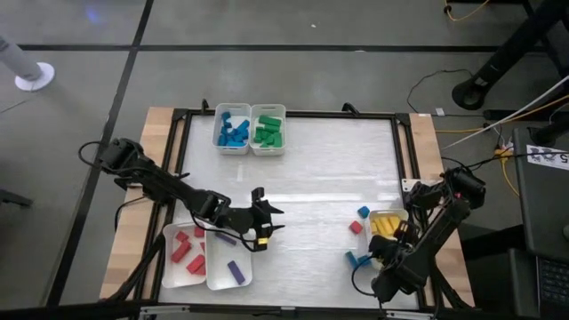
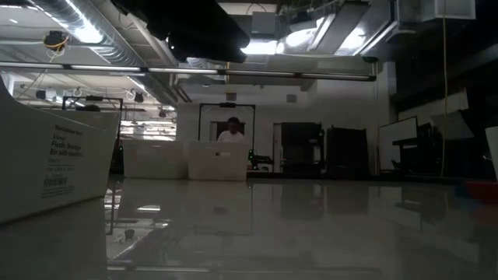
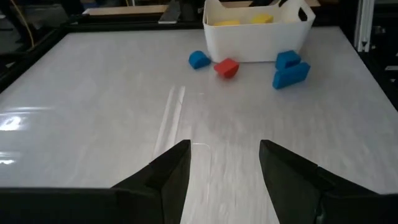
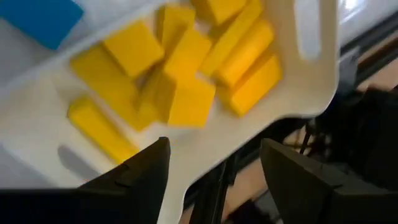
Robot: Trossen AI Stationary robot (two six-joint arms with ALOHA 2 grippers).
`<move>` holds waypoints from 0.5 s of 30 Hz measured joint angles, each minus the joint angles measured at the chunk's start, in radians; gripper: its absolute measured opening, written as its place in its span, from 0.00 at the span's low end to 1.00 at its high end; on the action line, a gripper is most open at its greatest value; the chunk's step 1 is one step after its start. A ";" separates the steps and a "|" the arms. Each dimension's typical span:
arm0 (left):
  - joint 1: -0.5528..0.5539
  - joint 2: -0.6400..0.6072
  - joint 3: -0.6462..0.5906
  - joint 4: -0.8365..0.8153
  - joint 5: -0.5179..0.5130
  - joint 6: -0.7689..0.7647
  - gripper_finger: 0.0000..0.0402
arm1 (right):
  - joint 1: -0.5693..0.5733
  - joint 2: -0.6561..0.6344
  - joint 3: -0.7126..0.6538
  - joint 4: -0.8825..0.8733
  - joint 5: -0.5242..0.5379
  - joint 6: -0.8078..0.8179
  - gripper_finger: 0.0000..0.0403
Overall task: Sort blocks
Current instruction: Put the blue block into the top left white bin
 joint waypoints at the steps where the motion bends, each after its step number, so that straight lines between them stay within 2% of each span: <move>1: -0.002 0.000 0.000 0.000 0.000 0.001 0.45 | -0.005 0.000 0.000 0.000 -0.029 0.003 0.62; 8: -0.018 0.000 0.000 0.059 0.000 0.083 0.45 | -0.090 0.000 0.000 0.000 -0.212 -0.014 0.59; 15: -0.022 0.000 0.000 0.072 0.000 0.133 0.45 | -0.166 0.000 0.092 0.000 -0.243 -0.094 0.54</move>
